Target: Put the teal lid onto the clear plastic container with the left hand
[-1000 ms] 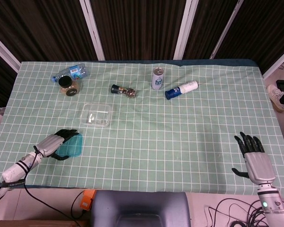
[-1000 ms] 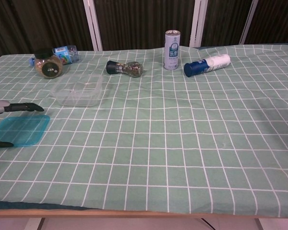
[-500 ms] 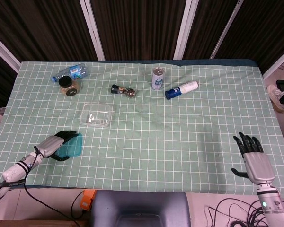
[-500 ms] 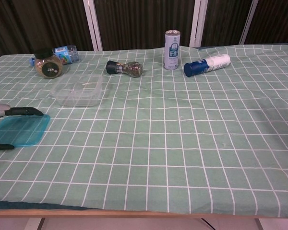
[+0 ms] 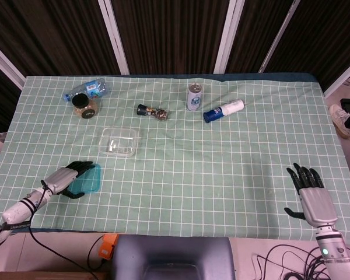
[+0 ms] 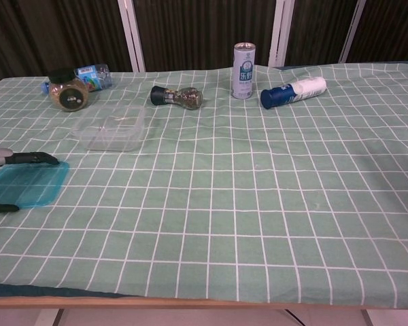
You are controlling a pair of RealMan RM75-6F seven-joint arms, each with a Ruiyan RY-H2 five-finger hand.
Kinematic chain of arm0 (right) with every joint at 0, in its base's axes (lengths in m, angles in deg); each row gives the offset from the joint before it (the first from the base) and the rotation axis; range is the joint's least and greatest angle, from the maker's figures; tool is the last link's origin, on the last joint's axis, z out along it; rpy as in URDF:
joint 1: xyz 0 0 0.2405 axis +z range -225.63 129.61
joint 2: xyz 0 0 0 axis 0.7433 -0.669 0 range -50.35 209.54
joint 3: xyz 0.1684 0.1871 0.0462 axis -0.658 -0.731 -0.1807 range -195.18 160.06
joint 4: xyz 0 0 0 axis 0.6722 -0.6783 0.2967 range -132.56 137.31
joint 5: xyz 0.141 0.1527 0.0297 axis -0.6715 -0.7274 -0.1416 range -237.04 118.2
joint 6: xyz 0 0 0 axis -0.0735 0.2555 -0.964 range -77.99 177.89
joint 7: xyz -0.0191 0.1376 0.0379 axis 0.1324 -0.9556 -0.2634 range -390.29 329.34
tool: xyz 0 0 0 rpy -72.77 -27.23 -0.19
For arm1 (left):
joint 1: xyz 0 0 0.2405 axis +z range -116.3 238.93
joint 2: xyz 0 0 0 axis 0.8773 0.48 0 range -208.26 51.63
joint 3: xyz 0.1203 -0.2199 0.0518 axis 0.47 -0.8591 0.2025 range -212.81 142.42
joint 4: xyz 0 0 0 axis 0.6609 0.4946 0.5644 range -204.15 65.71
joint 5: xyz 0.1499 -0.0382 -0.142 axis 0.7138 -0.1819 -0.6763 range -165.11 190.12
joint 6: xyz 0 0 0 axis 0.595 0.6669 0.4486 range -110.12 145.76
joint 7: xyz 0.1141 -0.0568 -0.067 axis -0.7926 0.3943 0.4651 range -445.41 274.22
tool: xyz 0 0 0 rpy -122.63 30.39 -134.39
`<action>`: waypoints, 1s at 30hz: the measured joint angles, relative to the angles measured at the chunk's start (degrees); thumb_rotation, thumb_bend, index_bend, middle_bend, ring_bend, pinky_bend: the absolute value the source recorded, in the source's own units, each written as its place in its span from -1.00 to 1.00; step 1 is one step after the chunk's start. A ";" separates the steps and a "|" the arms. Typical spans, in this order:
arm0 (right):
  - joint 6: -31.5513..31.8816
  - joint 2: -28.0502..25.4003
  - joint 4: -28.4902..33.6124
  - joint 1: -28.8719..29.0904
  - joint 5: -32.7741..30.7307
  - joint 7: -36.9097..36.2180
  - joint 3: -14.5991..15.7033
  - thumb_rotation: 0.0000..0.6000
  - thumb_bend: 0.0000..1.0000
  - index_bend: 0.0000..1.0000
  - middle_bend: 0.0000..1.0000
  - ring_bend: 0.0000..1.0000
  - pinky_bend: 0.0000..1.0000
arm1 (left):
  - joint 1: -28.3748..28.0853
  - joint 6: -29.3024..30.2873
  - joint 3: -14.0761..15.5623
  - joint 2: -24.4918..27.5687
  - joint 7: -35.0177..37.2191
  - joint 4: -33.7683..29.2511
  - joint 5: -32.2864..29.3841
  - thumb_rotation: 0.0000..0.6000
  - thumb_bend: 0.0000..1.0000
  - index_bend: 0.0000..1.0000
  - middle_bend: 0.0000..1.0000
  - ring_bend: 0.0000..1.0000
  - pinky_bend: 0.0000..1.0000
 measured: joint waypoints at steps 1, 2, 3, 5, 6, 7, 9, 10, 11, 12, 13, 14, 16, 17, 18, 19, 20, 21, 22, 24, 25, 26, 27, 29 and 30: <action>-0.03 0.01 0.01 0.01 -0.05 0.03 0.00 1.00 -0.88 -1.00 -1.00 -1.00 -1.00 | 0.07 0.17 -0.06 -0.15 -0.08 0.21 -0.09 1.00 -0.54 -1.00 -0.73 -0.51 -0.47; -0.04 0.03 0.01 0.01 -0.07 0.04 0.00 1.00 -0.88 -1.00 -1.00 -1.00 -1.00 | 0.17 0.32 -0.09 -0.25 -0.13 0.37 -0.15 1.00 -0.54 -1.00 -0.63 -0.42 -0.37; -0.04 0.07 -0.04 0.02 -0.08 0.05 0.02 1.00 -0.88 -1.00 -1.00 -1.00 -1.00 | 0.28 0.52 -0.11 -0.33 -0.19 0.53 -0.19 1.00 -0.53 -1.00 -0.57 -0.36 -0.31; -0.08 0.13 -0.11 0.03 -0.07 0.12 0.08 1.00 -0.88 -1.00 -1.00 -1.00 -1.00 | 0.61 1.12 -0.18 -0.52 -0.31 0.84 -0.30 1.00 -0.53 -1.00 -0.45 -0.22 -0.16; -0.13 0.16 -0.11 0.05 -0.05 0.18 0.12 1.00 -0.88 -1.00 -1.00 -1.00 -1.00 | 0.77 1.40 -0.20 -0.58 -0.29 0.97 -0.35 1.00 -0.52 -1.00 -0.39 -0.14 -0.09; -0.15 0.16 -0.05 0.07 0.03 0.20 0.16 1.00 -0.88 -1.00 -1.00 -1.00 -1.00 | 0.94 1.68 -0.21 -0.60 -0.20 1.10 -0.41 1.00 -0.52 -1.00 -0.37 -0.11 -0.06; -0.29 0.17 -0.03 0.17 -0.04 0.31 0.14 1.00 -0.88 -1.00 -1.00 -1.00 -1.00 | 1.01 1.80 -0.20 -0.53 -0.07 1.21 -0.46 1.00 -0.52 -1.00 -0.34 -0.07 -0.02; -0.30 0.18 0.01 0.19 -0.09 0.36 0.12 1.00 -0.88 -1.00 -1.00 -1.00 -1.00 | 1.01 1.75 -0.21 -0.49 -0.03 1.25 -0.54 1.00 -0.52 -1.00 -0.34 -0.07 -0.02; -0.28 0.18 0.04 0.20 -0.10 0.39 0.11 1.00 -0.88 -1.00 -1.00 -1.00 -1.00 | 1.02 1.76 -0.26 -0.46 -0.04 1.29 -0.62 1.00 -0.52 -1.00 -0.33 -0.07 -0.02; -0.28 0.19 0.07 0.20 -0.11 0.43 0.12 1.00 -0.88 -1.00 -1.00 -1.00 -1.00 | 1.05 1.84 -0.32 -0.44 -0.07 1.31 -0.68 1.00 -0.52 -1.00 -0.33 -0.07 -0.02; -0.29 0.19 0.08 0.21 -0.10 0.44 0.14 1.00 -0.88 -1.00 -1.00 -1.00 -1.00 | 1.10 2.09 -0.44 -0.41 -0.13 1.32 -0.77 1.00 -0.52 -1.00 -0.32 -0.06 -0.01; -0.30 0.19 0.08 0.21 -0.07 0.45 0.17 1.00 -0.88 -1.00 -1.00 -1.00 -1.00 | 1.16 2.38 -0.57 -0.38 -0.19 1.31 -0.86 1.00 -0.52 -1.00 -0.30 -0.05 0.00; -0.28 0.21 0.06 0.22 0.05 0.45 0.24 1.00 -0.88 -1.00 -1.00 -1.00 -1.00 | 1.38 3.46 -0.95 -0.20 -0.45 1.22 -1.10 1.00 -0.51 -1.00 -0.26 -0.02 0.02; -0.29 0.22 0.06 0.23 0.05 0.44 0.25 1.00 -0.88 -1.00 -1.00 -1.00 -1.00 | 1.47 4.02 -1.17 -0.04 -0.61 1.10 -1.23 1.00 -0.51 -1.00 -0.25 0.00 0.03; -0.33 0.22 0.07 0.25 0.03 0.41 0.25 1.00 -0.88 -1.00 -1.00 -1.00 -1.00 | 1.54 4.59 -1.41 0.21 -0.77 0.88 -1.37 1.00 -0.51 -1.00 -0.23 0.02 0.04; -0.38 0.21 0.08 0.29 0.01 0.39 0.24 1.00 -0.88 -1.00 -1.00 -1.00 -1.00 | 1.58 5.29 -1.72 0.67 -0.98 0.39 -1.55 1.00 -0.51 -1.00 -0.21 0.03 0.05; -0.42 0.19 0.10 0.32 0.00 0.38 0.23 1.00 -0.88 -1.00 -1.00 -1.00 -1.00 | 1.56 5.73 -1.96 1.08 -1.17 -0.09 -1.67 1.00 -0.51 -1.00 -0.18 0.05 0.06; -0.45 0.16 0.12 0.34 0.01 0.33 0.24 1.00 -0.88 -1.00 -1.00 -1.00 -1.00 | 1.51 6.05 -2.18 1.53 -1.39 -0.64 -1.78 1.00 -0.51 -1.00 -0.17 0.06 0.07; -0.46 0.13 0.15 0.34 0.03 0.26 0.26 1.00 -0.88 -1.00 -1.00 -1.00 -1.00 | 1.42 6.41 -2.47 2.18 -1.72 -1.49 -1.92 1.00 -0.51 -1.00 -0.15 0.08 0.08; -0.39 0.02 0.21 0.31 0.16 0.07 0.32 1.00 -0.88 -1.00 -1.00 -1.00 -1.00 | 1.22 7.01 -2.86 3.30 -2.43 -3.04 -2.06 1.00 -0.51 -1.00 -0.13 0.10 0.10; -0.35 -0.03 0.23 0.29 0.23 -0.05 0.35 1.00 -0.88 -1.00 -1.00 -1.00 -1.00 | 1.06 7.48 -3.13 4.16 -3.11 -4.27 -2.12 1.00 -0.51 -1.00 -0.12 0.11 0.11; -0.32 -0.08 0.25 0.27 0.29 -0.18 0.38 1.00 -0.88 -1.00 -1.00 -1.00 -1.00 | 0.92 7.86 -3.34 4.89 -3.77 -5.36 -2.16 1.00 -0.51 -1.00 -0.10 0.12 0.12; -0.31 -0.16 0.25 0.26 0.35 -0.38 0.41 1.00 -0.88 -1.00 -1.00 -1.00 -1.00 | 0.74 8.25 -3.58 5.68 -4.55 -6.58 -2.18 1.00 -0.50 -1.00 -0.09 0.13 0.13; -0.45 -0.26 0.20 0.30 0.35 -0.60 0.43 1.00 -0.88 -1.00 -1.00 -1.00 -1.00 | 0.17 8.98 -4.23 7.77 -6.82 -10.01 -2.25 1.00 -0.50 -1.00 -0.07 0.15 0.14; -0.66 -0.32 0.15 0.37 0.27 -0.79 0.43 1.00 -0.88 -1.00 -1.00 -1.00 -1.00 | -0.18 9.15 -4.55 8.76 -7.95 -11.73 -2.30 1.00 -0.50 -1.00 -0.07 0.16 0.14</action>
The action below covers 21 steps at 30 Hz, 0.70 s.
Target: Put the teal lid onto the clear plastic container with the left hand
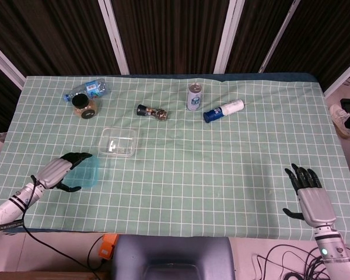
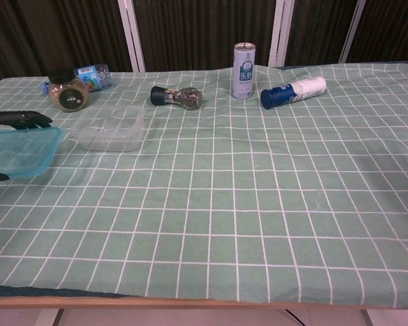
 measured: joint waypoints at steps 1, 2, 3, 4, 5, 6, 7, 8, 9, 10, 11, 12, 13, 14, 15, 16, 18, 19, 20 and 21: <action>-0.18 -0.05 -0.04 0.06 -0.10 -0.13 -0.02 1.00 -0.88 -1.00 -1.00 -1.00 -1.00 | -0.59 0.04 -0.47 1.40 -1.62 -2.51 -0.09 1.00 -0.50 -1.00 -0.06 0.16 0.14; -0.35 -0.12 -0.08 0.13 -0.26 -0.28 -0.07 1.00 -0.88 -1.00 -1.00 -1.00 -1.00 | -1.12 -0.08 -0.85 2.49 -2.90 -4.55 -0.18 1.00 -0.50 -1.00 -0.06 0.16 0.14; -0.53 -0.23 -0.11 0.21 -0.50 -0.50 -0.17 1.00 -0.88 -1.00 -1.00 -1.00 -1.00 | -1.74 -0.34 -1.26 3.60 -4.22 -6.69 -0.31 1.00 -0.50 -1.00 -0.06 0.16 0.14; -0.61 -0.30 -0.13 0.25 -0.69 -0.69 -0.27 1.00 -0.88 -1.00 -1.00 -1.00 -1.00 | -2.70 -0.96 -1.87 5.10 -5.99 -9.68 -0.54 1.00 -0.49 -1.00 -0.05 0.16 0.15; -0.66 -0.37 -0.15 0.29 -0.90 -0.87 -0.39 1.00 -0.88 -1.00 -1.00 -1.00 -1.00 | -3.51 -1.64 -2.36 6.21 -7.31 -11.97 -0.76 1.00 -0.49 -1.00 -0.05 0.17 0.15; -0.73 -0.44 -0.17 0.33 -1.17 -1.04 -0.54 1.00 -0.88 -1.00 -1.00 -1.00 -1.00 | -4.40 -2.51 -2.89 7.31 -8.57 -14.28 -1.03 1.00 -0.49 -1.00 -0.05 0.17 0.15; -0.80 -0.48 -0.19 0.36 -1.35 -1.10 -0.63 1.00 -0.88 -1.00 -1.00 -1.00 -1.00 | -5.71 -4.04 -3.65 8.71 -10.15 -17.30 -1.49 1.00 -0.49 -1.00 -0.05 0.17 0.15; -0.89 -0.49 -0.22 0.40 -1.52 -1.14 -0.70 1.00 -0.88 -1.00 -1.00 -1.00 -1.00 | -6.74 -5.42 -4.22 9.65 -11.20 -19.39 -1.88 1.00 -0.49 -1.00 -0.05 0.17 0.15; -1.07 -0.48 -0.26 0.48 -1.77 -1.14 -0.78 1.00 -0.88 -1.00 -1.00 -1.00 -1.00 | -7.78 -6.96 -4.80 10.49 -12.17 -21.17 -2.30 1.00 -0.49 -1.00 -0.05 0.17 0.15; -1.22 -0.45 -0.29 0.54 -1.98 -1.13 -0.85 1.00 -0.88 -1.00 -1.00 -1.00 -1.00 | -9.19 -9.14 -5.58 11.43 -13.41 -22.95 -2.89 1.00 -0.49 -1.00 -0.05 0.17 0.16; -1.37 -0.43 -0.31 0.61 -2.22 -1.09 -0.93 1.00 -0.88 -1.00 -1.00 -1.00 -1.00 | -10.23 -10.82 -6.16 12.00 -14.27 -23.94 -3.36 1.00 -0.49 -1.00 -0.05 0.17 0.16; -1.57 -0.40 -0.33 0.71 -2.58 -1.03 -1.05 1.00 -0.88 -1.00 -1.00 -1.00 -1.00 | -11.27 -12.50 -6.73 12.46 -15.02 -24.71 -3.85 1.00 -0.49 -1.00 -0.05 0.17 0.16; -1.74 -0.39 -0.32 0.80 -2.80 -0.99 -1.15 1.00 -0.88 -1.00 -1.00 -1.00 -1.00 | -12.60 -14.68 -7.45 12.89 -15.87 -25.44 -4.52 1.00 -0.49 -1.00 -0.04 0.17 0.16; -1.88 -0.38 -0.33 0.89 -3.05 -0.97 -1.27 1.00 -0.88 -1.00 -1.00 -1.00 -1.00 | -13.58 -16.26 -7.98 13.10 -16.38 -25.80 -5.02 1.00 -0.49 -1.00 -0.04 0.18 0.16; -2.02 -0.36 -0.33 0.99 -3.40 -0.92 -1.43 1.00 -0.88 -1.00 -1.00 -1.00 -1.00 | -14.52 -17.77 -8.48 13.21 -16.78 -26.02 -5.53 1.00 -0.49 -1.00 -0.03 0.18 0.16; -2.09 -0.35 -0.33 1.05 -3.61 -0.87 -1.54 1.00 -0.88 -1.00 -1.00 -1.00 -1.00 | -15.69 -19.68 -9.11 13.23 -17.12 -26.13 -6.21 1.00 -0.49 -1.00 -0.03 0.18 0.17; -2.31 -0.33 -0.31 1.19 -3.89 -0.77 -1.65 1.00 -0.88 -1.00 -1.00 -1.00 -1.00 | -17.33 -22.37 -9.98 12.99 -17.26 -25.96 -7.19 1.00 -0.49 -1.00 -0.02 0.19 0.17; -2.41 -0.34 -0.27 1.23 -3.92 -0.77 -1.63 1.00 -0.88 -1.00 -1.00 -1.00 -1.00 | -18.36 -24.07 -10.47 12.70 -17.25 -25.67 -7.77 1.00 -0.49 -1.00 -0.02 0.19 0.17; -2.55 -0.36 -0.22 1.30 -3.95 -0.81 -1.62 1.00 -0.88 -1.00 -1.00 -1.00 -1.00 | -19.09 -25.31 -10.79 12.43 -17.23 -25.37 -8.17 1.00 -0.49 -1.00 -0.02 0.19 0.17; -2.84 -0.40 -0.27 1.41 -4.03 -0.90 -1.62 1.00 -0.88 -1.00 -1.00 -1.00 -1.00 | -19.78 -26.53 -11.06 12.15 -17.18 -25.04 -8.56 1.00 -0.49 -1.00 -0.02 0.19 0.17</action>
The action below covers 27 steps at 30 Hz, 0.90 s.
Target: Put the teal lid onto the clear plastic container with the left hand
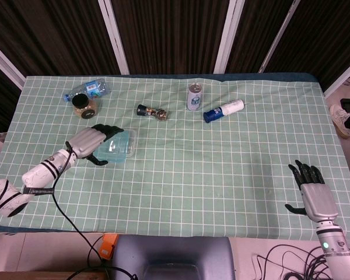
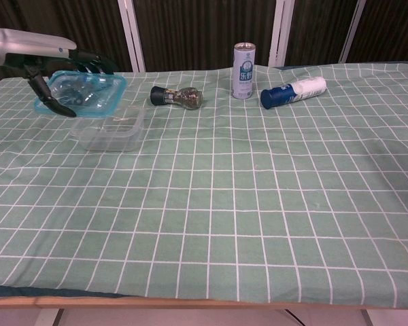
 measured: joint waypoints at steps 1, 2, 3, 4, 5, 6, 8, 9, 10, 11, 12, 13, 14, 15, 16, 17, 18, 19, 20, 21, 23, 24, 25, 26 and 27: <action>-0.24 -0.02 -0.05 0.10 -0.10 -0.07 -0.01 1.00 -0.88 -1.00 -1.00 -1.00 -1.00 | -0.64 -1.22 -0.24 -0.29 0.08 0.32 -0.39 1.00 -0.49 -1.00 -0.01 0.19 0.17; -0.45 -0.03 -0.11 0.21 -0.25 -0.11 -0.02 1.00 -0.88 -1.00 -1.00 -1.00 -1.00 | -1.26 -2.40 -0.46 -0.58 0.18 0.64 -0.78 1.00 -0.49 -1.00 -0.01 0.19 0.17; -0.58 -0.04 -0.17 0.29 -0.36 -0.13 -0.04 1.00 -0.88 -1.00 -1.00 -1.00 -1.00 | -2.05 -3.82 -0.74 -0.97 0.33 1.07 -1.29 1.00 -0.49 -1.00 -0.01 0.19 0.17; -0.59 -0.04 -0.18 0.30 -0.38 -0.14 -0.04 1.00 -0.88 -1.00 -1.00 -1.00 -1.00 | -2.60 -4.60 -0.95 -1.26 0.45 1.39 -1.68 1.00 -0.49 -1.00 -0.01 0.19 0.17; -0.62 -0.04 -0.20 0.32 -0.40 -0.14 -0.05 1.00 -0.88 -1.00 -1.00 -1.00 -1.00 | -3.06 -5.21 -1.16 -1.57 0.62 1.74 -2.07 1.00 -0.49 -1.00 0.00 0.19 0.17; -0.69 -0.03 -0.22 0.34 -0.46 -0.13 -0.05 1.00 -0.88 -1.00 -1.00 -1.00 -1.00 | -3.22 -5.45 -1.28 -1.74 0.72 1.87 -2.19 1.00 -0.49 -1.00 0.00 0.19 0.17; -1.06 -0.01 -0.27 0.46 -0.64 -0.08 -0.04 1.00 -0.88 -1.00 -1.00 -1.00 -1.00 | -3.56 -6.08 -1.35 -2.05 0.89 2.23 -2.39 1.00 -0.49 -1.00 0.01 0.19 0.16; -1.43 0.01 -0.31 0.59 -0.89 -0.01 -0.05 1.00 -0.88 -1.00 -1.00 -1.00 -1.00 | -3.82 -6.66 -1.37 -2.41 0.97 2.65 -2.50 1.00 -0.49 -1.00 0.01 0.19 0.16; -1.60 0.02 -0.32 0.65 -1.16 0.04 -0.08 1.00 -0.88 -1.00 -1.00 -1.00 -1.00 | -4.25 -7.74 -1.39 -3.17 1.12 3.55 -2.71 1.00 -0.49 -1.00 0.01 0.19 0.16; -1.69 0.03 -0.31 0.71 -1.42 0.11 -0.11 1.00 -0.88 -1.00 -1.00 -1.00 -1.00 | -4.58 -8.63 -1.42 -3.88 1.28 4.46 -2.88 1.00 -0.49 -1.00 0.01 0.19 0.17; -1.74 0.04 -0.26 0.78 -1.59 0.24 -0.14 1.00 -0.88 -1.00 -1.00 -1.00 -1.00 | -4.92 -9.43 -1.46 -4.63 1.46 5.49 -3.05 1.00 -0.49 -1.00 0.01 0.19 0.17; -1.78 0.06 -0.24 0.81 -1.65 0.32 -0.15 1.00 -0.88 -1.00 -1.00 -1.00 -1.00 | -5.35 -10.34 -1.51 -5.63 1.72 6.89 -3.29 1.00 -0.49 -1.00 0.01 0.19 0.17; -1.83 0.09 -0.24 0.85 -1.70 0.41 -0.14 1.00 -0.88 -1.00 -1.00 -1.00 -1.00 | -5.66 -10.95 -1.56 -6.36 1.94 7.90 -3.48 1.00 -0.49 -1.00 0.01 0.19 0.17; -1.97 0.12 -0.23 0.94 -1.77 0.51 -0.13 1.00 -0.88 -1.00 -1.00 -1.00 -1.00 | -5.96 -11.57 -1.61 -7.05 2.15 8.82 -3.69 1.00 -0.49 -1.00 0.01 0.19 0.17; -2.08 0.14 -0.23 1.00 -1.81 0.55 -0.11 1.00 -0.88 -1.00 -1.00 -1.00 -1.00 | -6.31 -12.36 -1.68 -7.86 2.45 9.85 -4.00 1.00 -0.49 -1.00 0.01 0.19 0.17; -2.21 0.15 -0.22 1.08 -1.84 0.59 -0.09 1.00 -0.88 -1.00 -1.00 -1.00 -1.00 | -6.53 -12.87 -1.72 -8.37 2.65 10.49 -4.23 1.00 -0.49 -1.00 0.01 0.19 0.17; -2.34 0.15 -0.22 1.18 -1.89 0.61 -0.07 1.00 -0.88 -1.00 -1.00 -1.00 -1.00 | -6.71 -13.30 -1.75 -8.81 2.83 11.02 -4.45 1.00 -0.49 -1.00 0.01 0.19 0.17; -2.41 0.14 -0.21 1.23 -1.92 0.58 -0.06 1.00 -0.88 -1.00 -1.00 -1.00 -1.00 | -6.87 -13.73 -1.77 -9.30 3.00 11.58 -4.68 1.00 -0.49 -1.00 0.01 0.19 0.17; -2.42 0.12 -0.21 1.25 -1.94 0.52 -0.06 1.00 -0.88 -1.00 -1.00 -1.00 -1.00 | -6.94 -13.95 -1.77 -9.61 3.08 11.93 -4.82 1.00 -0.49 -1.00 0.01 0.19 0.17; -2.42 0.08 -0.21 1.26 -1.97 0.41 -0.06 1.00 -0.88 -1.00 -1.00 -1.00 -1.00 | -6.99 -14.16 -1.77 -9.88 3.15 12.24 -4.96 1.00 -0.49 -1.00 0.01 0.19 0.17; -2.45 0.02 -0.22 1.30 -2.03 0.29 -0.07 1.00 -0.88 -1.00 -1.00 -1.00 -1.00 | -7.07 -14.58 -1.79 -10.42 3.30 12.83 -5.26 1.00 -0.49 -1.00 0.01 0.20 0.17; -2.48 -0.02 -0.20 1.32 -2.05 0.21 -0.05 1.00 -0.88 -1.00 -1.00 -1.00 -1.00 | -7.09 -14.66 -1.82 -10.62 3.33 13.06 -5.35 1.00 -0.49 -1.00 0.01 0.20 0.17; -2.45 -0.04 -0.19 1.32 -2.03 0.17 -0.04 1.00 -0.88 -1.00 -1.00 -1.00 -1.00 | -7.11 -14.73 -1.86 -10.87 3.39 13.38 -5.46 1.00 -0.49 -1.00 0.02 0.20 0.17; -2.41 -0.06 -0.19 1.32 -2.01 0.15 -0.03 1.00 -0.88 -1.00 -1.00 -1.00 -1.00 | -7.12 -14.80 -1.90 -11.06 3.44 13.62 -5.54 1.00 -0.49 -1.00 0.02 0.20 0.17; -2.31 -0.10 -0.15 1.30 -1.96 0.07 -0.02 1.00 -0.88 -1.00 -1.00 -1.00 -1.00 | -7.14 -14.89 -1.93 -11.26 3.50 13.90 -5.62 1.00 -0.49 -1.00 0.02 0.20 0.17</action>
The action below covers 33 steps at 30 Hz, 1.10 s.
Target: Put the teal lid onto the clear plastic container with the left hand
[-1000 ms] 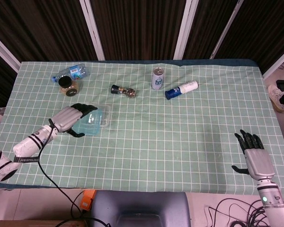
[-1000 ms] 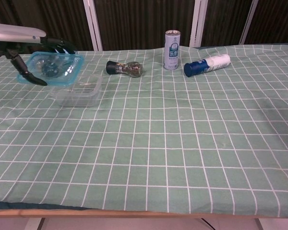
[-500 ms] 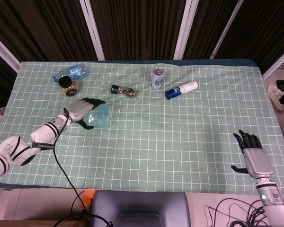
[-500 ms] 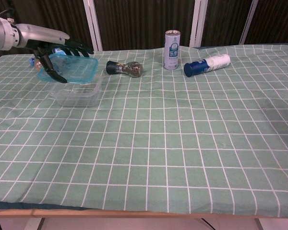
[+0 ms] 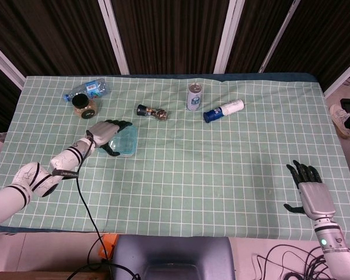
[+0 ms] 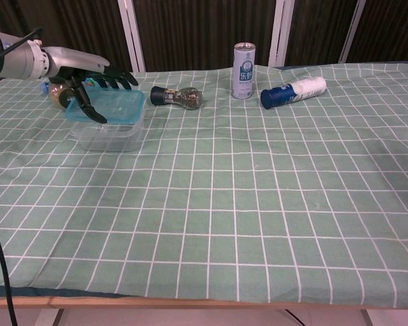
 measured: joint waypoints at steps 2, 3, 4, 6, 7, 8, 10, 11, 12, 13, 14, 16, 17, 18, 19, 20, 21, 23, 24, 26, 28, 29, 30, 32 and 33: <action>0.14 -0.08 0.03 -0.05 0.04 -0.16 0.03 1.00 -0.88 -1.00 -1.00 -1.00 -1.00 | -0.06 -0.30 -0.01 -0.59 0.12 0.80 -0.11 1.00 -0.49 -1.00 0.02 0.20 0.17; 0.14 -0.11 0.02 -0.06 0.04 -0.23 0.05 1.00 -0.88 -1.00 -1.00 -1.00 -1.00 | -0.09 -0.44 0.01 -0.86 0.19 1.16 -0.13 1.00 -0.49 -1.00 0.02 0.20 0.17; 0.11 -0.12 0.00 -0.04 0.03 -0.26 0.06 1.00 -0.88 -1.00 -1.00 -1.00 -1.00 | -0.13 -0.60 0.05 -1.23 0.28 1.63 -0.13 1.00 -0.49 -1.00 0.02 0.20 0.17; 0.02 -0.13 -0.03 0.02 0.02 -0.27 0.10 1.00 -0.88 -1.00 -1.00 -1.00 -1.00 | -0.17 -0.79 0.15 -1.70 0.54 2.19 -0.05 1.00 -0.49 -1.00 0.02 0.20 0.17; 0.00 -0.13 -0.03 0.04 0.02 -0.28 0.12 1.00 -0.88 -1.00 -1.00 -1.00 -1.00 | -0.19 -0.87 0.28 -1.88 0.69 2.38 0.09 1.00 -0.49 -1.00 0.02 0.19 0.17; 0.00 -0.13 -0.04 0.05 0.02 -0.28 0.14 1.00 -0.88 -1.00 -1.00 -1.00 -1.00 | -0.19 -0.88 0.37 -1.95 0.75 2.45 0.22 1.00 -0.49 -1.00 0.02 0.19 0.17; 0.00 -0.13 -0.05 0.07 -0.02 -0.30 0.15 1.00 -0.88 -1.00 -1.00 -1.00 -1.00 | -0.19 -0.81 0.52 -2.15 0.91 2.62 0.43 1.00 -0.49 -1.00 0.02 0.19 0.17; 0.01 -0.14 -0.04 0.07 -0.03 -0.31 0.15 1.00 -0.88 -1.00 -1.00 -1.00 -1.00 | -0.21 -0.78 0.55 -2.24 0.95 2.70 0.50 1.00 -0.49 -1.00 0.02 0.19 0.16; 0.04 -0.16 -0.02 0.06 -0.05 -0.32 0.17 1.00 -0.88 -1.00 -1.00 -1.00 -1.00 | -0.25 -0.78 0.57 -2.32 0.98 2.80 0.57 1.00 -0.49 -1.00 0.02 0.19 0.16; 0.07 -0.17 -0.01 0.05 -0.04 -0.33 0.17 1.00 -0.88 -1.00 -1.00 -1.00 -1.00 | -0.31 -0.86 0.61 -2.47 1.05 2.96 0.60 1.00 -0.49 -1.00 0.02 0.20 0.16; 0.14 -0.18 0.00 0.04 -0.01 -0.35 0.18 1.00 -0.88 -1.00 -1.00 -1.00 -1.00 | -0.37 -0.97 0.65 -2.59 1.12 3.08 0.64 1.00 -0.49 -1.00 0.02 0.20 0.16; 0.27 -0.21 0.03 0.01 0.09 -0.39 0.22 1.00 -0.88 -1.00 -1.00 -1.00 -1.00 | -0.46 -1.17 0.75 -2.83 1.23 3.45 0.70 1.00 -0.49 -1.00 0.02 0.20 0.16; 0.28 -0.23 0.04 0.00 0.11 -0.42 0.24 1.00 -0.88 -1.00 -1.00 -1.00 -1.00 | -0.48 -1.28 0.80 -2.95 1.31 3.63 0.70 1.00 -0.49 -1.00 0.02 0.20 0.16; 0.27 -0.24 0.03 0.01 0.10 -0.44 0.25 1.00 -0.88 -1.00 -1.00 -1.00 -1.00 | -0.50 -1.39 0.85 -3.06 1.39 3.82 0.70 1.00 -0.49 -1.00 0.02 0.20 0.16; 0.26 -0.25 0.02 0.02 0.09 -0.45 0.25 1.00 -0.88 -1.00 -1.00 -1.00 -1.00 | -0.51 -1.47 0.95 -3.21 1.46 4.06 0.75 1.00 -0.49 -1.00 0.02 0.20 0.16; 0.25 -0.26 0.00 0.02 0.07 -0.49 0.26 1.00 -0.88 -1.00 -1.00 -1.00 -1.00 | -0.52 -1.52 1.03 -3.32 1.52 4.21 0.80 1.00 -0.49 -1.00 0.02 0.20 0.16; 0.24 -0.26 -0.03 0.03 0.04 -0.53 0.26 1.00 -0.88 -1.00 -1.00 -1.00 -1.00 | -0.53 -1.56 1.09 -3.40 1.60 4.30 0.86 1.00 -0.49 -1.00 0.02 0.20 0.16; 0.19 -0.27 -0.06 0.06 -0.03 -0.54 0.25 1.00 -0.88 -1.00 -1.00 -1.00 -1.00 | -0.57 -1.57 1.25 -3.56 1.72 4.55 1.06 1.00 -0.49 -1.00 0.02 0.20 0.16; 0.18 -0.28 -0.03 0.07 -0.03 -0.53 0.26 1.00 -0.88 -1.00 -1.00 -1.00 -1.00 | -0.63 -1.62 1.29 -3.62 1.80 4.69 1.12 1.00 -0.49 -1.00 0.02 0.20 0.16; 0.15 -0.30 -0.01 0.11 0.00 -0.55 0.25 1.00 -0.88 -1.00 -1.00 -1.00 -1.00 | -0.82 -1.86 1.46 -3.79 1.94 5.14 1.33 1.00 -0.49 -1.00 0.02 0.20 0.16; 0.22 -0.32 0.06 0.10 -0.01 -0.54 0.25 1.00 -0.88 -1.00 -1.00 -1.00 -1.00 | -1.02 -2.18 1.76 -3.89 2.16 5.55 1.63 1.00 -0.49 -1.00 0.02 0.20 0.16; 0.23 -0.33 0.08 0.10 -0.03 -0.53 0.24 1.00 -0.88 -1.00 -1.00 -1.00 -1.00 | -1.07 -2.24 1.89 -3.92 2.23 5.71 1.76 1.00 -0.48 -1.00 0.02 0.20 0.16; 0.24 -0.32 0.00 0.10 -0.17 -0.52 0.22 1.00 -0.88 -1.00 -1.00 -1.00 -1.00 | -1.10 -2.30 1.99 -3.93 2.34 5.80 1.83 1.00 -0.48 -1.00 0.02 0.20 0.16; 0.31 -0.29 -0.05 0.08 -0.27 -0.47 0.19 1.00 -0.88 -1.00 -1.00 -1.00 -1.00 | -1.13 -2.37 2.25 -3.90 2.52 5.89 2.04 1.00 -0.47 -1.00 0.02 0.20 0.16; 0.36 -0.27 -0.05 0.07 -0.30 -0.44 0.17 1.00 -0.88 -1.00 -1.00 -1.00 -1.00 | -1.15 -2.40 2.39 -3.89 2.54 5.97 2.15 1.00 -0.47 -1.00 0.02 0.20 0.16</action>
